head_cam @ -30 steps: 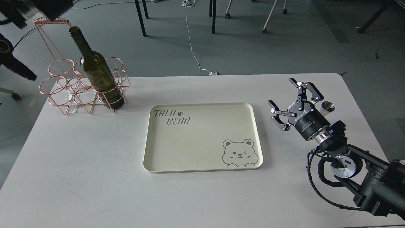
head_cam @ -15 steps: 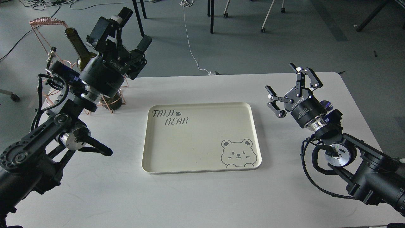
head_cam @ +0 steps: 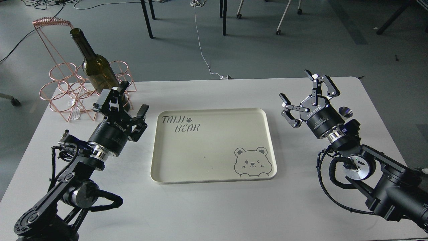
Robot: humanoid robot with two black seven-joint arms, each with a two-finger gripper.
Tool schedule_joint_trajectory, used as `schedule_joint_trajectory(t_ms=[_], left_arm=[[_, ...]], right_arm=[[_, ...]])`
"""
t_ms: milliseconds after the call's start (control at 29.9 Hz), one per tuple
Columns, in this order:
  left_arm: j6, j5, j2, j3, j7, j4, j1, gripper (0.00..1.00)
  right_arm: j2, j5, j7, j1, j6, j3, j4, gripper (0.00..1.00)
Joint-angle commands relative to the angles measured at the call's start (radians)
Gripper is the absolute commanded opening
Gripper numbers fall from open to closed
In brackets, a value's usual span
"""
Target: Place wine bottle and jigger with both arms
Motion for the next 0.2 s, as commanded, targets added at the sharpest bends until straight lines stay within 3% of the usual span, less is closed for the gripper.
schedule_joint_trajectory(t_ms=[0,167], left_arm=[[-0.001,0.003,-0.026,-0.020,0.002,0.000,0.010,1.00],[-0.001,0.011,-0.043,-0.041,0.005,0.000,0.010,1.00]], right_arm=[[0.003,0.000,0.000,-0.010,0.000,-0.002,0.007,0.99],[0.009,0.001,0.000,-0.022,0.000,-0.002,0.010,0.99]])
